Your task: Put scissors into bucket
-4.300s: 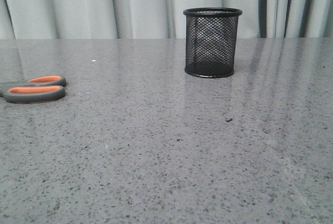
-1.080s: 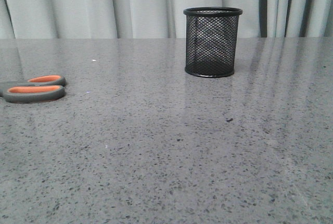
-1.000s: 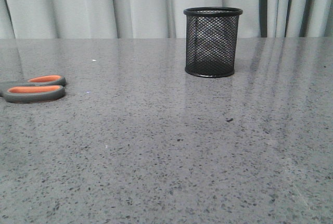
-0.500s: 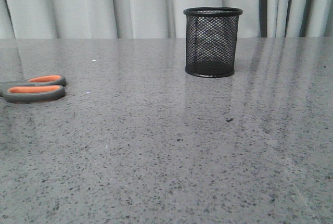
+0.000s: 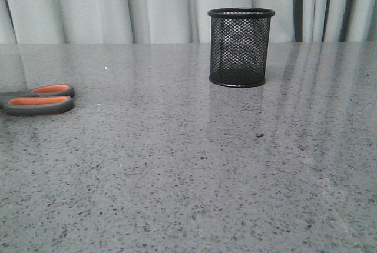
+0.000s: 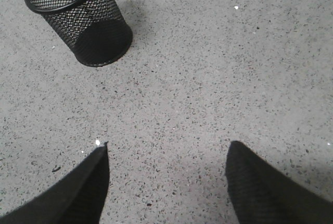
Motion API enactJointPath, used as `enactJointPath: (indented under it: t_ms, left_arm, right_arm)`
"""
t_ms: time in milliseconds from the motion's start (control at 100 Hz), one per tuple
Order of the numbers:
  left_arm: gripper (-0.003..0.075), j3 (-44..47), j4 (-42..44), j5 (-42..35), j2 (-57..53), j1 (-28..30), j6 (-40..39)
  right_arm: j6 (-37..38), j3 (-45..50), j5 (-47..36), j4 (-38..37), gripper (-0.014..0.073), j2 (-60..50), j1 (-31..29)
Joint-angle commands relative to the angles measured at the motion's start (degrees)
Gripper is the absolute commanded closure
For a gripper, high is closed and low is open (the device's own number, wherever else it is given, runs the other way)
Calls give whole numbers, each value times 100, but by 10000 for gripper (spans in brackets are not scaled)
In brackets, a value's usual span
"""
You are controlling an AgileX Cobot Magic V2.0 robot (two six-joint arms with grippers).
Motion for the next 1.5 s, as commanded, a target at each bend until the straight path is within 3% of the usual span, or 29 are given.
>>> enactJointPath:
  t_ms: [0,130,320,880,1490]
  left_arm:
    - [322,-288,-124,6,246,2,773]
    - [321,-331,-115,139,656,2,1890]
    - [321,-331,84,101,1069,2,2369]
    - [321,-714,938,-134,1797,-413,2522]
    - [321,-730,876,-42,2246,-413,2522]
  right_arm:
    - [-111,-198,-300,74,162,16,-39]
    - [-176,-198,-300,74,162,16,-18]
    - [-190,-198,-277,74,162,16,-18]
    - [-190,-198,-259,74,162,16,-18]
    - [-194,-198,-223,74,162,16,-18]
